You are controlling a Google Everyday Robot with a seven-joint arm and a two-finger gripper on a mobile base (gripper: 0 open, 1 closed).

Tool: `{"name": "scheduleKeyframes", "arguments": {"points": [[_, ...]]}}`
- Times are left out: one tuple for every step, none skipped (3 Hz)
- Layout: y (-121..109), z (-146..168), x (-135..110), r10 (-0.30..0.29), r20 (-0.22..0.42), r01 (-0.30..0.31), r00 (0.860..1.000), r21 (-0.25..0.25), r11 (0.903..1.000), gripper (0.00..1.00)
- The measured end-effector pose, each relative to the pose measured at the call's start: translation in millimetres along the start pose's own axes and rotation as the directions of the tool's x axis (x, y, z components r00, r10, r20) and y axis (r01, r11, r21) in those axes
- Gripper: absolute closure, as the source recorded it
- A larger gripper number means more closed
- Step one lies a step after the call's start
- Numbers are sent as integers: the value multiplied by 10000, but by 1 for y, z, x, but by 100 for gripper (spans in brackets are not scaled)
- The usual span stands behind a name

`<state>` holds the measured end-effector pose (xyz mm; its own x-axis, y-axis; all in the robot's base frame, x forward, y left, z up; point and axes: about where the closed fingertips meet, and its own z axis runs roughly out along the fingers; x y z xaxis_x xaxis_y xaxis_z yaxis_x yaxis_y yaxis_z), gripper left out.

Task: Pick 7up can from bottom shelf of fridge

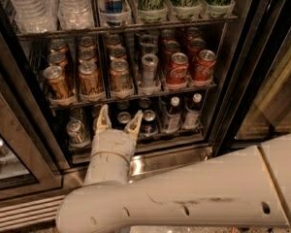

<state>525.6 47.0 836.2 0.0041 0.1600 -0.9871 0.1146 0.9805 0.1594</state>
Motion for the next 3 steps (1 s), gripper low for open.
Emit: {"name": "scheduleKeyframes", "arguments": {"points": [[-3,11,0,-249,242,247,9994,87,9997,49],[2,20,-3,-430,487,442,9979,-225,9988,41],[11,29,-6,-588,734,641,9956,-726,9953,41]]}}
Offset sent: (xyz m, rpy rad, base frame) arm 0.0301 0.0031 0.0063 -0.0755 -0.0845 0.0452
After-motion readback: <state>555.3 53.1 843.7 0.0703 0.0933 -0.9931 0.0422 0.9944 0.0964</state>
